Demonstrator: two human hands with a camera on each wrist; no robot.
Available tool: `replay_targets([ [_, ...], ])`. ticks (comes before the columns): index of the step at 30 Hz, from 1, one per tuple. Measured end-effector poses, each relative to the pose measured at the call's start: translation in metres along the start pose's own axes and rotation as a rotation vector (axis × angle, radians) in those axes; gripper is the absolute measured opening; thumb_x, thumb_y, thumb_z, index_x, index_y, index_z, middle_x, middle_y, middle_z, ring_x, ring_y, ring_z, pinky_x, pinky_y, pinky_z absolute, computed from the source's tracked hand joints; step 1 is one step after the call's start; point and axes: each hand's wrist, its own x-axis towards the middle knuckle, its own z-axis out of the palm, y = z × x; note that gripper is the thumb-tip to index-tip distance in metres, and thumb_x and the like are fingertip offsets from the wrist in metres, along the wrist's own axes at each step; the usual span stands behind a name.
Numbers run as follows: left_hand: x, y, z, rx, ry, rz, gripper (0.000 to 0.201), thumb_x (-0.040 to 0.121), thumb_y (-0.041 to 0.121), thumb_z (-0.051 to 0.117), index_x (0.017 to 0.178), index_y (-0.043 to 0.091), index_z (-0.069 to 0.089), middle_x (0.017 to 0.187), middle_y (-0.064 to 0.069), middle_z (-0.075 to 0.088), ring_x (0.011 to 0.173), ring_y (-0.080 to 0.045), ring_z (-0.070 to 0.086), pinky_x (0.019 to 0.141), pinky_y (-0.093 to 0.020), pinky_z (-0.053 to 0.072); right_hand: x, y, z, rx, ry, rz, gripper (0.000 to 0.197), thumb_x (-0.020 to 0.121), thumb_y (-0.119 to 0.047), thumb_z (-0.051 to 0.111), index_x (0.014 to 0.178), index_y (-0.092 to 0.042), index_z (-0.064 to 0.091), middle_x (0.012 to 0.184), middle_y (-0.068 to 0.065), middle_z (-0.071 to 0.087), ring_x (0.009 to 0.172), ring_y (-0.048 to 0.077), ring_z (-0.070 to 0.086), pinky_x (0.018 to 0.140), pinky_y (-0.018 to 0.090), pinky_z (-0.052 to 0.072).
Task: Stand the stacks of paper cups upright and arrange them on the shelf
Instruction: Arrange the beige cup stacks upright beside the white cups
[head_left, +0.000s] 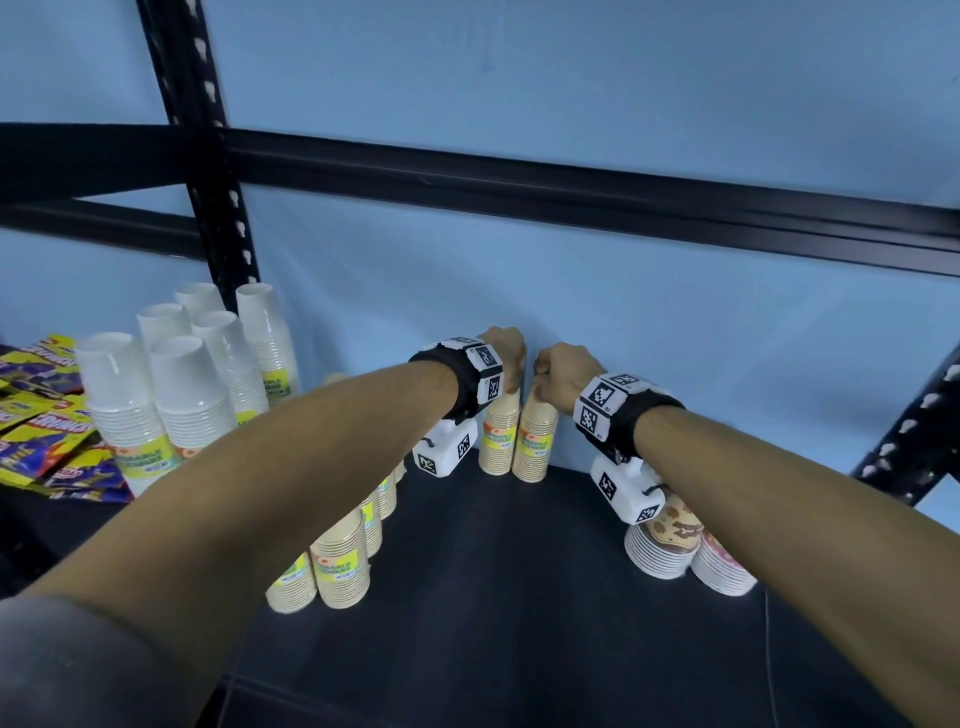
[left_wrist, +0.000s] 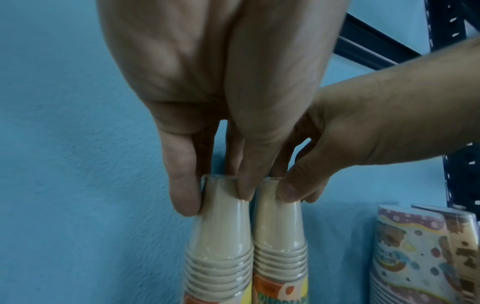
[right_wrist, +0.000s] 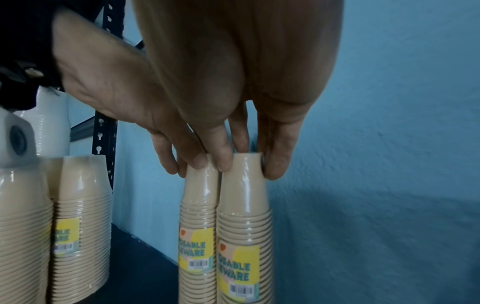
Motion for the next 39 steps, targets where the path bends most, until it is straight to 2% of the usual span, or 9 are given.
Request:
replay_targets([
  [8, -0.019, -0.007, -0.028, -0.008, -0.004, 0.023, 0.04, 0.085, 0.018, 0.073, 0.121, 0.003, 0.063, 0.121, -0.015, 0.064, 0.082, -0.024, 0.055, 0.07, -0.028, 0.046, -0.008, -0.007, -0.016, -0.036, 0.003, 0.013, 0.035, 0.084, -0.008, 0.066, 0.119, -0.008, 0.063, 0.117, 0.012, 0.064, 0.102, 0.03, 0.064, 0.071, 0.029, 0.049],
  [11, -0.036, -0.01, -0.048, -0.003, -0.032, 0.029, 0.043, 0.087, 0.015, 0.072, 0.126, 0.003, 0.06, 0.119, -0.016, 0.065, 0.078, -0.023, 0.055, 0.057, -0.026, 0.046, -0.015, -0.02, -0.026, -0.016, 0.017, -0.03, 0.038, 0.085, -0.013, 0.068, 0.122, -0.009, 0.061, 0.121, 0.011, 0.062, 0.104, 0.029, 0.063, 0.078, 0.032, 0.051],
  [14, -0.057, -0.018, -0.067, -0.008, -0.038, 0.007, 0.043, 0.087, 0.016, 0.072, 0.126, 0.004, 0.059, 0.117, -0.016, 0.067, 0.078, -0.023, 0.055, 0.067, -0.029, 0.049, -0.025, -0.041, -0.034, 0.012, 0.022, -0.087, 0.039, 0.084, -0.014, 0.069, 0.121, -0.009, 0.061, 0.119, 0.01, 0.062, 0.102, 0.028, 0.063, 0.073, 0.029, 0.048],
  [16, -0.073, -0.025, -0.079, -0.002, -0.032, -0.03, 0.042, 0.088, 0.017, 0.071, 0.126, 0.005, 0.059, 0.11, -0.014, 0.068, 0.078, -0.023, 0.055, 0.073, -0.029, 0.048, -0.032, -0.057, -0.038, 0.022, 0.02, -0.124, 0.038, 0.083, -0.012, 0.069, 0.12, -0.011, 0.062, 0.115, 0.01, 0.064, 0.094, 0.026, 0.063, 0.07, 0.028, 0.046],
  [19, -0.097, -0.041, -0.095, -0.014, -0.018, -0.08, 0.039, 0.088, 0.014, 0.07, 0.123, 0.002, 0.061, 0.073, -0.003, 0.057, 0.06, -0.021, 0.053, 0.059, -0.026, 0.048, -0.043, -0.082, -0.041, 0.037, 0.009, -0.191, 0.037, 0.082, -0.016, 0.07, 0.119, -0.012, 0.063, 0.111, 0.008, 0.065, 0.083, 0.024, 0.059, 0.067, 0.027, 0.044],
  [25, -0.137, -0.082, -0.107, 0.013, -0.107, -0.191, 0.025, 0.082, 0.018, 0.075, 0.106, 0.01, 0.07, 0.089, -0.007, 0.068, 0.063, -0.022, 0.063, 0.069, -0.032, 0.056, -0.071, -0.13, -0.036, 0.076, -0.04, -0.333, 0.032, 0.083, -0.021, 0.072, 0.113, -0.013, 0.066, 0.094, 0.003, 0.062, 0.08, 0.022, 0.06, 0.065, 0.025, 0.043],
  [30, -0.169, -0.108, -0.103, 0.071, -0.111, -0.245, 0.019, 0.08, 0.016, 0.075, 0.099, 0.013, 0.071, 0.061, 0.0, 0.06, 0.052, -0.015, 0.056, 0.052, -0.019, 0.046, -0.091, -0.16, -0.019, 0.101, -0.14, -0.427, 0.028, 0.078, -0.025, 0.074, 0.105, -0.018, 0.072, 0.097, 0.001, 0.065, 0.084, 0.018, 0.06, 0.069, 0.026, 0.046],
  [33, -0.184, -0.119, -0.093, 0.096, -0.145, -0.262, 0.022, 0.079, 0.014, 0.076, 0.101, 0.013, 0.07, 0.067, -0.002, 0.06, 0.05, -0.013, 0.054, 0.043, -0.014, 0.043, -0.103, -0.171, -0.008, 0.117, -0.175, -0.456, 0.026, 0.077, -0.026, 0.074, 0.102, -0.018, 0.072, 0.096, 0.001, 0.067, 0.085, 0.018, 0.062, 0.071, 0.027, 0.049],
  [39, -0.203, -0.132, -0.075, 0.078, -0.193, -0.262, 0.033, 0.078, 0.014, 0.077, 0.11, 0.014, 0.068, 0.091, -0.008, 0.069, 0.073, -0.019, 0.06, 0.054, -0.02, 0.045, -0.118, -0.186, 0.009, 0.085, -0.241, -0.474, 0.025, 0.073, -0.024, 0.074, 0.096, -0.017, 0.07, 0.101, 0.003, 0.07, 0.092, 0.023, 0.066, 0.073, 0.028, 0.053],
])
